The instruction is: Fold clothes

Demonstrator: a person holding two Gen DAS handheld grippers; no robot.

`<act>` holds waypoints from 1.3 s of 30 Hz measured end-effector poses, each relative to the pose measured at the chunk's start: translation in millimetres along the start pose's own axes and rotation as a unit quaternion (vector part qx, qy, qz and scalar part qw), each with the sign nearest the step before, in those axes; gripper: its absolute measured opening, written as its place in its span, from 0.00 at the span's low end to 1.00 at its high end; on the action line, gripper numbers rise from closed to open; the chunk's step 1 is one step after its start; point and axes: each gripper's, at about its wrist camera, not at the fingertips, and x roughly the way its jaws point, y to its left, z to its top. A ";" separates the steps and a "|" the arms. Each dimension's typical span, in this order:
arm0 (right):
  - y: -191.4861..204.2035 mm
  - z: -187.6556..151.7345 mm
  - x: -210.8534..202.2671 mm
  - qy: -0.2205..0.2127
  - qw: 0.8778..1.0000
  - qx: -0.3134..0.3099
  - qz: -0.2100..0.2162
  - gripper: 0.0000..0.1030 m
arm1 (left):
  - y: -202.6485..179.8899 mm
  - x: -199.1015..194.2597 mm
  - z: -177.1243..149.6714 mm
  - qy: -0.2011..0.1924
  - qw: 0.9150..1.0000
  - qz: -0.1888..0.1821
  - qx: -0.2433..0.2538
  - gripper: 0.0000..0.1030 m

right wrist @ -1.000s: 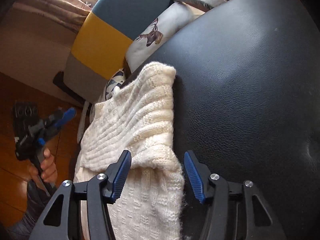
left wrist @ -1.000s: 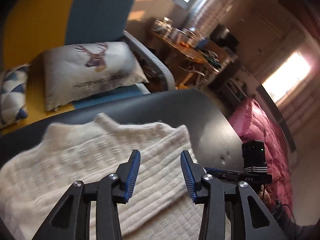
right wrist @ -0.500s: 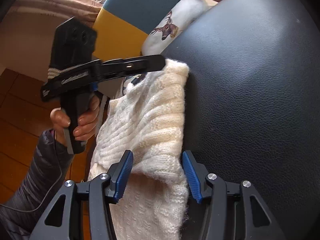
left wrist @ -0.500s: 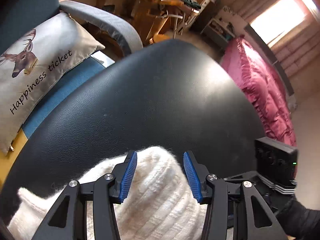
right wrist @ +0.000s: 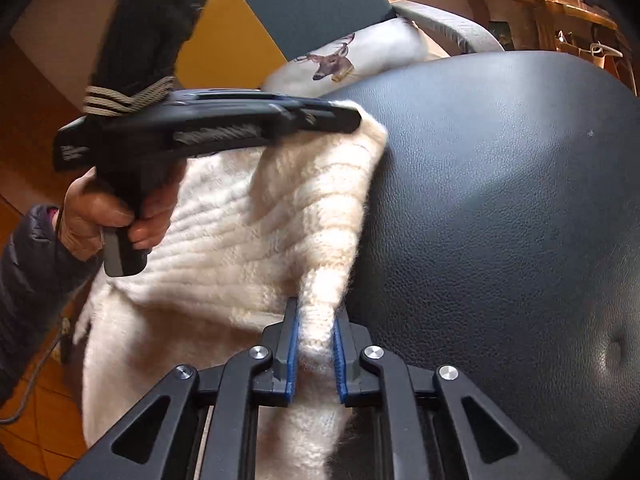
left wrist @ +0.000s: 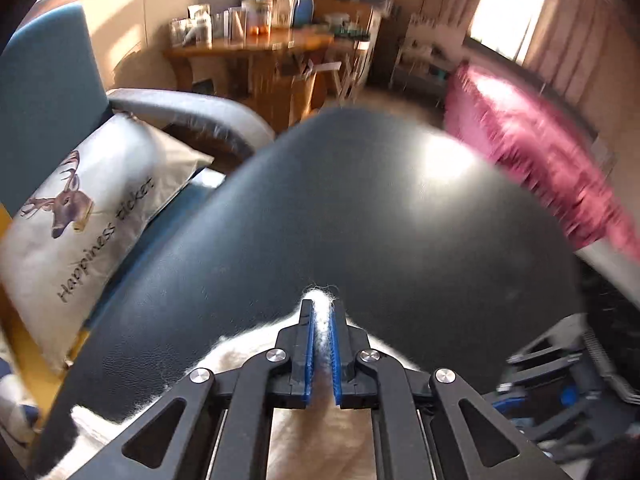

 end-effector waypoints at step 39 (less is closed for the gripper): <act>93.1 83.4 26.2 -0.017 0.978 -0.129 -0.161 0.25 | 135.5 -251.3 -321.5 -0.187 0.850 0.071 -0.487 0.41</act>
